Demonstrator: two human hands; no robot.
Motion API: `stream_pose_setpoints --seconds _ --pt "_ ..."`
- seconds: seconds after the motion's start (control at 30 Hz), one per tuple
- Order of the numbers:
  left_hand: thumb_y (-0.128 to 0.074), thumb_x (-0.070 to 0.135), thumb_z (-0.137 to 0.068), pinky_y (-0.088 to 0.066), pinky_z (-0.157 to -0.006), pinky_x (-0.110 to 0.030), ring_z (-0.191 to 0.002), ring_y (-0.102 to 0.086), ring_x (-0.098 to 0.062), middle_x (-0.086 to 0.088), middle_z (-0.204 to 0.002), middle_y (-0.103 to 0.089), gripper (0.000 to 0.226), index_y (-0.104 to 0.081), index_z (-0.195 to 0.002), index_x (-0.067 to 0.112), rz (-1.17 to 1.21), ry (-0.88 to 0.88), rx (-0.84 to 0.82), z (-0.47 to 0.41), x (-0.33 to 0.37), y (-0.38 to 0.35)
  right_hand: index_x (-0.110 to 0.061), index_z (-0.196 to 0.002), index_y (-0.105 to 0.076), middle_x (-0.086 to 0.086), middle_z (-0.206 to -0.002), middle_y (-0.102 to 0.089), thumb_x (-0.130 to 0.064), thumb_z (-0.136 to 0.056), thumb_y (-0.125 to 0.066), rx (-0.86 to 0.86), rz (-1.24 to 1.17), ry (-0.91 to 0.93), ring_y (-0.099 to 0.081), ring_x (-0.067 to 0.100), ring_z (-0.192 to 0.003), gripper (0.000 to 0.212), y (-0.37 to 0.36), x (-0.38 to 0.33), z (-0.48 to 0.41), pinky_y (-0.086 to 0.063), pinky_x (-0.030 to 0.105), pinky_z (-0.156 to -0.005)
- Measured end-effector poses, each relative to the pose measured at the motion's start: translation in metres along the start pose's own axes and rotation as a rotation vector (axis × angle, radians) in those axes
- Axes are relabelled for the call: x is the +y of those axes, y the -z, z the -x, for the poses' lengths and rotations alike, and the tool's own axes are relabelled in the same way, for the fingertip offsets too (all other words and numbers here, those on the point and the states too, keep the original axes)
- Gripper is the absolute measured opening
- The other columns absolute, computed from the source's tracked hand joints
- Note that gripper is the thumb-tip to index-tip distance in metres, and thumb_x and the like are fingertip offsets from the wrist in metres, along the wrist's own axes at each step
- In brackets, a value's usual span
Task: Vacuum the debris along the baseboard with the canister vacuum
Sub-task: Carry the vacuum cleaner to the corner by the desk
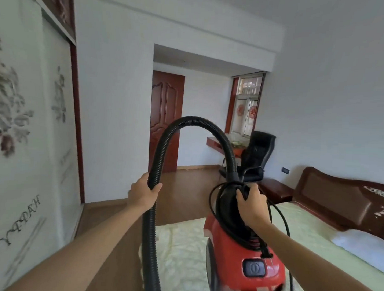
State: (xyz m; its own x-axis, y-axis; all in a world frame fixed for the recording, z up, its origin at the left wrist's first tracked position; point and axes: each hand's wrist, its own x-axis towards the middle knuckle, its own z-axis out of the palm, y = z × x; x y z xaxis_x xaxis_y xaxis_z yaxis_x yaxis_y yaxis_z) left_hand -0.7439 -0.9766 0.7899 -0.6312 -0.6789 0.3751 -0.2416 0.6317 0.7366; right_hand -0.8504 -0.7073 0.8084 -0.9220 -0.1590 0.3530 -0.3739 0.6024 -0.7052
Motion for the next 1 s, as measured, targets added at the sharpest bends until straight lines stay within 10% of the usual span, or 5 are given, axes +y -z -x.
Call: stream_pose_setpoints --seconds 1.0 --pt "-0.067 0.032 -0.092 -0.051 -0.077 -0.033 -0.088 -0.058 -0.019 -0.011 -0.119 -0.065 0.049 -0.053 -0.134 0.011 -0.031 0.159 0.159 -0.285 -0.168 0.053 -0.011 -0.107 -0.04 0.018 -0.105 -0.06 -0.036 -0.101 -0.048 -0.221 -0.084 0.163 -0.063 0.036 -0.088 0.027 -0.309 -0.165 -0.235 -0.058 0.054 -0.068"
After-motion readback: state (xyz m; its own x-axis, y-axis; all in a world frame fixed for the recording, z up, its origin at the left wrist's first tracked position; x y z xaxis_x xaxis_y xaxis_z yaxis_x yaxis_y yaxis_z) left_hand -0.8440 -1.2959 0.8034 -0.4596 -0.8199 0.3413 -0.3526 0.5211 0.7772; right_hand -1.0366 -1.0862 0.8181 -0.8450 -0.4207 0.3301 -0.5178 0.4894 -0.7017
